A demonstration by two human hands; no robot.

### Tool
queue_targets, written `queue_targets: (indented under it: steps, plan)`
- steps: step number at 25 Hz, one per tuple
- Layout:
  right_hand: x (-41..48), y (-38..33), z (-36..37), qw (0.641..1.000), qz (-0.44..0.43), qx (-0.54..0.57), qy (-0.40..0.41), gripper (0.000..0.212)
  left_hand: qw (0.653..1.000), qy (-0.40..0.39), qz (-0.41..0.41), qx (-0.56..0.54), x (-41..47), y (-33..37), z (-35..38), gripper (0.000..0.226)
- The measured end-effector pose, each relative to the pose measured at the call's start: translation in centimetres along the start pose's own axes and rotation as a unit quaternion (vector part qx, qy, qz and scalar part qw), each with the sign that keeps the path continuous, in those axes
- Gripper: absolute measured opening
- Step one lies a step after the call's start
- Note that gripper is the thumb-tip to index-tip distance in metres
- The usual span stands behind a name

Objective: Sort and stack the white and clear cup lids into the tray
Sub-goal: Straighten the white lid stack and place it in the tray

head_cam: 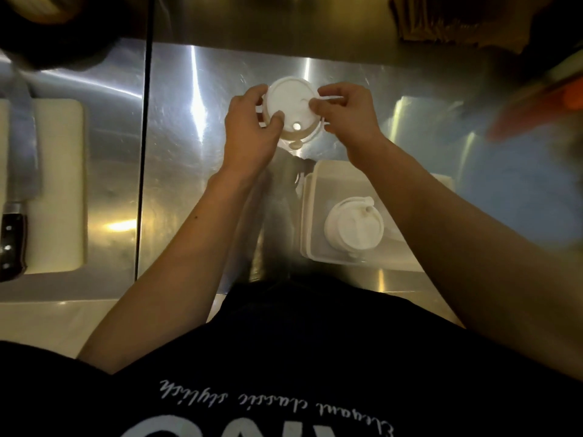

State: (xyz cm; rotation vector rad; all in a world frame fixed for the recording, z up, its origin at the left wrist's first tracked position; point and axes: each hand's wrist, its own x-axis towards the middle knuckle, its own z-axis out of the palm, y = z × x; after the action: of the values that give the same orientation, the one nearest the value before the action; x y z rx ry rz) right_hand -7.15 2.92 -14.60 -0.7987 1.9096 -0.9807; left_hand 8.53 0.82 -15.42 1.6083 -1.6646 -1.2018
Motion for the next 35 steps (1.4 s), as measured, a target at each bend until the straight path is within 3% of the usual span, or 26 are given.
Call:
queue_targets:
  steps: [8, 15, 24, 35]
  plan:
    - [-4.9, 2.8, -6.7, 0.999, -0.049, 0.014, 0.014, 0.024, 1.000, 0.000, 0.025, -0.003, -7.1, 4.3, 3.2, 0.045]
    - [-10.1, 7.0, -10.7, 1.000, -0.030, 0.003, 0.002, 0.031, 0.999, -0.050, 0.009, 0.008, -12.3, 4.0, 6.0, 0.045]
    - [-14.1, 11.5, -11.9, 1.000, 0.019, -0.016, 0.006, 0.034, 0.989, -0.127, -0.036, 0.072, -14.9, 3.1, 7.8, 0.049]
    - [-14.8, 12.4, -11.4, 0.998, 0.039, -0.044, -0.004, 0.035, 0.980, -0.160, -0.047, 0.108, -15.0, 2.7, 9.0, 0.046]
